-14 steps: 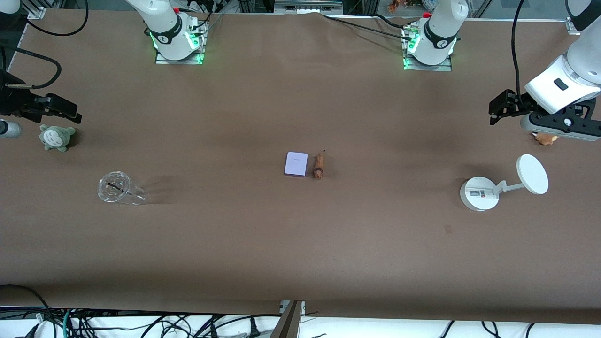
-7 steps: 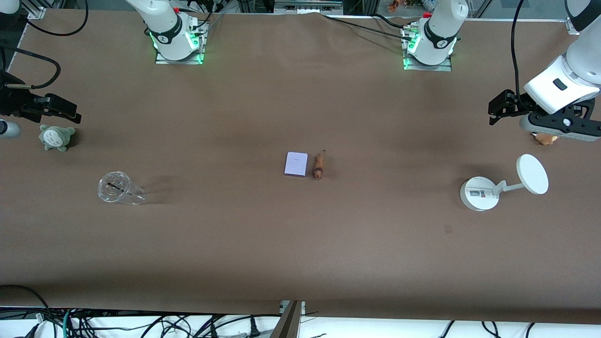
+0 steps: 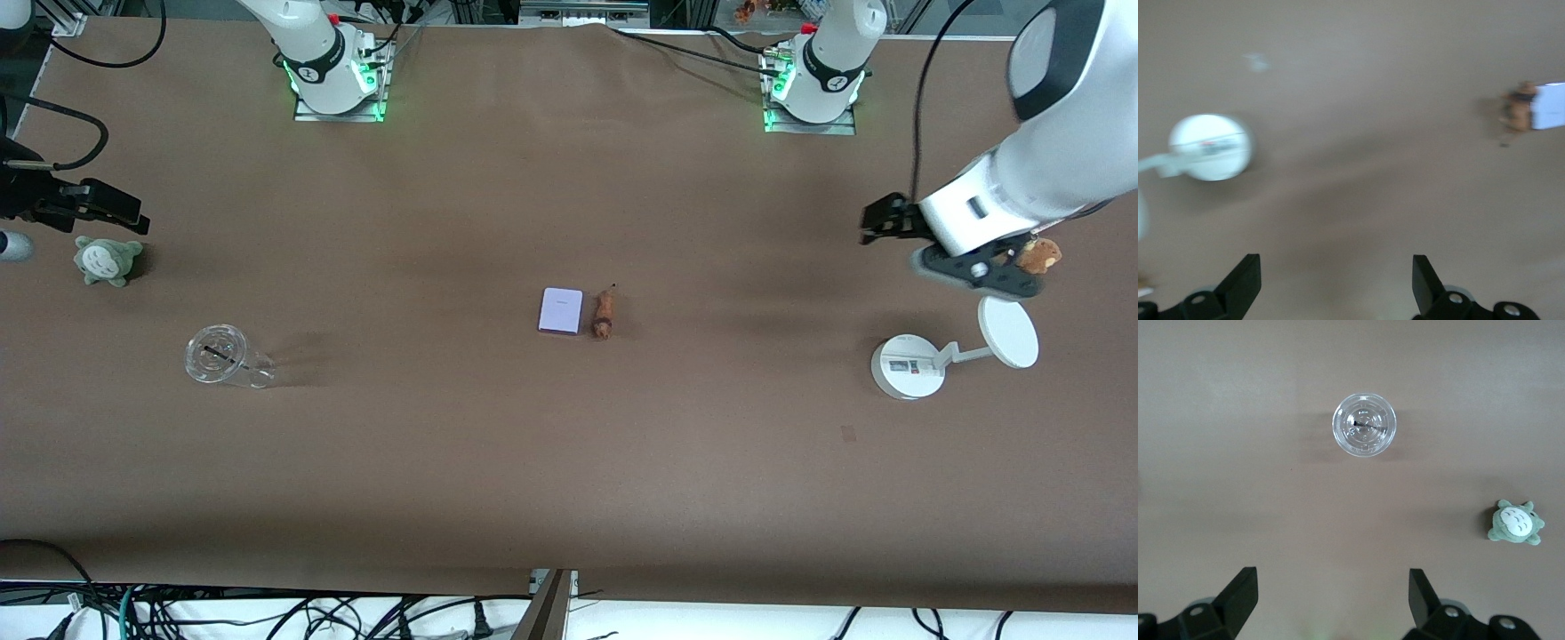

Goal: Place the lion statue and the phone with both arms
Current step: 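Reach the left gripper down to the brown lion statue, then grasp the lion statue with the left gripper while the right gripper reaches the phone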

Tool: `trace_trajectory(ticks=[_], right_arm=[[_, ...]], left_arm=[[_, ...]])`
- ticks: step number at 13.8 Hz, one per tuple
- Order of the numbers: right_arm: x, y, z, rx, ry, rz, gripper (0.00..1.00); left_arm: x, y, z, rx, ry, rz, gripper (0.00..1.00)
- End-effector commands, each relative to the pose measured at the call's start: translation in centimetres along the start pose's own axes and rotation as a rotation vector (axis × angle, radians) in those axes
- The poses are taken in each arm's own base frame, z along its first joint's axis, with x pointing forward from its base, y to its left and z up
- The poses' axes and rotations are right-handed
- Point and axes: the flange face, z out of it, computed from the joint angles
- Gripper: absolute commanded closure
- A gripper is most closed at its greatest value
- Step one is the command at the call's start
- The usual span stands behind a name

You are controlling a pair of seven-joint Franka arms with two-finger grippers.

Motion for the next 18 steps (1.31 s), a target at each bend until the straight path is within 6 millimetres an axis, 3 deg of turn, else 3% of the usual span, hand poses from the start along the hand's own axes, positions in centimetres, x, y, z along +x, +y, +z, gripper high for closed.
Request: trace_trajectory(ticks=[1, 3, 6, 9, 11, 16, 18], right_arm=[[0.2, 0.2, -0.5, -0.010, 0.001, 0.003, 0.00], [0.3, 0.2, -0.4, -0.010, 0.000, 0.003, 0.00], [0.2, 0.2, -0.5, -0.010, 0.001, 0.003, 0.00], [0.3, 0.2, -0.4, -0.010, 0.000, 0.003, 0.00], [0.3, 0.2, -0.4, -0.008, 0.000, 0.005, 0.00], [0.3, 0.2, -0.4, -0.010, 0.000, 0.005, 0.00], [0.4, 0.2, -0.2, -0.008, -0.003, 0.005, 0.00]], left_arm=[[4.1, 2.5, 4.9, -0.080, 0.004, 0.038, 0.00], [6.3, 6.5, 8.0, -0.068, 0.044, 0.094, 0.00], [8.9, 12.0, 13.5, -0.055, 0.079, 0.044, 0.00], [10.9, 16.5, 19.2, -0.047, 0.145, 0.045, 0.00], [10.6, 19.0, 21.2, -0.051, 0.150, -0.030, 0.00], [10.1, 26.4, 29.1, -0.063, 0.178, -0.164, 0.00], [9.4, 28.2, 31.9, -0.025, 0.167, -0.163, 0.00]])
